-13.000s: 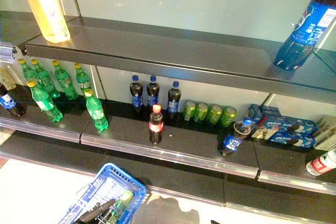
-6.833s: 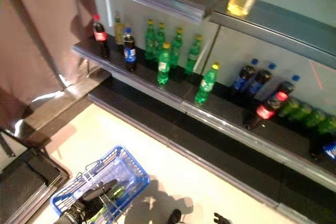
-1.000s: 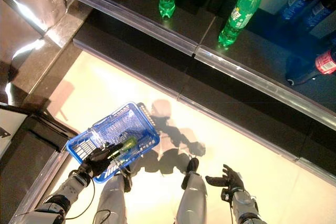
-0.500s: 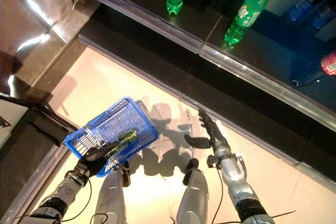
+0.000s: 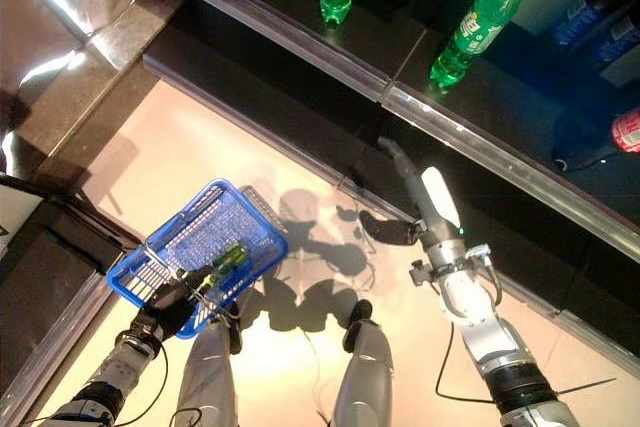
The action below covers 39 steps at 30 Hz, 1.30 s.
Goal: Pick up the drink and place into the basket.
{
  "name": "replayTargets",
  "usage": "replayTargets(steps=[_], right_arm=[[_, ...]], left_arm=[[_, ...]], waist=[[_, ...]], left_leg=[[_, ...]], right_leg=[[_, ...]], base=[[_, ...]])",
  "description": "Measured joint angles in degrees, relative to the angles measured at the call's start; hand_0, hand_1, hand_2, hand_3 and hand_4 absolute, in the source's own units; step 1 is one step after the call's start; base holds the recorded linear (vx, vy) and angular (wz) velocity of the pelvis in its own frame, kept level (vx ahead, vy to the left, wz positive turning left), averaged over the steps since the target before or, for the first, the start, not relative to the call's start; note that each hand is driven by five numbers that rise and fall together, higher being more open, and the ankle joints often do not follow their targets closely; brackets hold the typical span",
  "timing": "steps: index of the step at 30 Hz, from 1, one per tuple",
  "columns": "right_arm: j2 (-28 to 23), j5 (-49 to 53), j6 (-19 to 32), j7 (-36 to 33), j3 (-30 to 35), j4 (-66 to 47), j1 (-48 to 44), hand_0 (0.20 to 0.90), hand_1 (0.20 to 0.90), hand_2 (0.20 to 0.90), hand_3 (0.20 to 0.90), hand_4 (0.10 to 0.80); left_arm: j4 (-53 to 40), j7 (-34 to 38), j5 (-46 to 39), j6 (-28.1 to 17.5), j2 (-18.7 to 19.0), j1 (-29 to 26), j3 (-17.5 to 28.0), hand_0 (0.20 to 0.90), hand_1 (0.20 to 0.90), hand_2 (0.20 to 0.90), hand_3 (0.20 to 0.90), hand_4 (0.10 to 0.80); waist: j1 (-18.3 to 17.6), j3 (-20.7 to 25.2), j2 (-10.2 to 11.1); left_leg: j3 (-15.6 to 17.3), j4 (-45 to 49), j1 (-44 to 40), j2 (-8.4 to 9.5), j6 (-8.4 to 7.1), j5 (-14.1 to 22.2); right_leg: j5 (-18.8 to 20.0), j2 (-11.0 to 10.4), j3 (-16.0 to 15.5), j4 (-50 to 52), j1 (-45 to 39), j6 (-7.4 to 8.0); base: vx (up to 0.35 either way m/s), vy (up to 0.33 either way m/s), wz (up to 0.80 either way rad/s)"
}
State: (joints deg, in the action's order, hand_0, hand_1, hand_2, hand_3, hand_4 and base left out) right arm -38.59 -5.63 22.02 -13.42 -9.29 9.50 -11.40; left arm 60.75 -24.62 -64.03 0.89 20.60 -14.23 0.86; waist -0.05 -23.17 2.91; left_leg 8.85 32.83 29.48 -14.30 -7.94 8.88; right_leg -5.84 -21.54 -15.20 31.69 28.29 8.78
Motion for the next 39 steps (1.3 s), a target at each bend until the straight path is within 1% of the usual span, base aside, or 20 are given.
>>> replayTargets(steps=[7,12,21,27,31,35,39], right_arm=[[-0.85,-1.19,-0.02,-5.07,3.01,-1.68,-0.84,0.900,0.900,0.900,0.900,0.800],[-0.94,0.10,0.67,-6.93,5.65,-2.79,-1.11,0.900,0.900,0.900,0.900,0.800],[-0.85,9.11,1.17,-7.18,8.45,-2.78,-1.76,0.900,0.900,0.900,0.900,0.800],[0.27,15.76,1.33,-7.12,8.73,-1.08,-2.60,0.900,0.900,0.900,0.900,0.800],[0.28,21.08,1.33,-6.68,9.74,0.51,-4.62,0.900,0.900,0.900,0.900,0.800],[0.27,25.50,1.29,-6.36,11.43,2.66,-7.10,0.900,0.900,0.900,0.900,0.800],[0.06,30.95,0.48,-5.66,12.65,8.18,-11.30,0.900,0.900,0.900,0.900,0.800]], left_arm=[[-0.01,-0.05,-0.60,-0.09,0.00,-0.01,0.75,0.300,0.300,0.300,0.200,0.100],[-0.11,-0.08,-0.60,-0.08,-0.03,-0.05,1.27,0.300,0.300,0.300,0.200,0.100],[-0.12,-0.07,-0.58,-0.06,-1.36,-0.05,1.30,0.300,0.300,0.300,0.200,0.100],[-0.02,0.36,-0.44,0.00,-1.57,-0.05,1.03,0.300,0.300,0.300,0.200,0.100],[-0.01,0.61,-0.26,0.07,-1.61,-0.05,-0.15,0.300,0.300,0.300,0.200,0.100],[-0.06,0.66,-0.14,0.12,-1.72,-0.05,-0.26,0.300,0.300,0.300,0.200,0.100],[-0.08,0.67,-0.09,0.32,-1.72,-0.09,-0.37,0.300,0.300,0.300,0.200,0.100]], waist=[[-0.09,-1.04,-0.04],[-0.11,-1.63,-0.19],[-0.01,-2.42,-1.30],[-0.05,-2.70,-1.45],[0.01,-3.02,-1.76],[0.05,-3.05,-1.82],[0.33,-3.07,-1.86]], left_leg=[[-0.02,0.05,0.00,0.03,0.20,0.12],[-0.05,0.06,-0.09,0.11,0.14,0.08],[-0.41,0.06,-0.52,0.75,0.11,0.01],[-0.39,-0.06,-1.32,0.98,0.18,-0.04],[-0.34,-0.93,-2.24,1.28,0.54,-0.16],[-0.34,-0.97,-2.36,1.24,0.25,-0.38],[-0.37,-0.98,-2.53,1.36,0.26,-0.51]], right_leg=[[-0.02,0.01,0.02,0.03,-0.03,0.03],[-0.01,-0.01,0.02,0.07,-0.18,0.04],[0.09,-0.26,0.01,0.05,-1.13,0.21],[0.14,-0.37,0.01,0.04,-1.88,0.30],[0.17,-0.51,0.01,-0.12,-2.54,0.35],[0.17,-0.51,-0.02,-0.08,-2.66,0.37],[0.22,-0.56,-0.09,-0.19,-2.96,0.45]], base=[[0.000,0.000,0.00],[0.000,0.000,0.00],[0.013,0.007,0.03],[0.000,0.000,0.00],[0.000,0.000,0.00],[0.000,0.000,0.00],[0.008,-0.005,0.00]])
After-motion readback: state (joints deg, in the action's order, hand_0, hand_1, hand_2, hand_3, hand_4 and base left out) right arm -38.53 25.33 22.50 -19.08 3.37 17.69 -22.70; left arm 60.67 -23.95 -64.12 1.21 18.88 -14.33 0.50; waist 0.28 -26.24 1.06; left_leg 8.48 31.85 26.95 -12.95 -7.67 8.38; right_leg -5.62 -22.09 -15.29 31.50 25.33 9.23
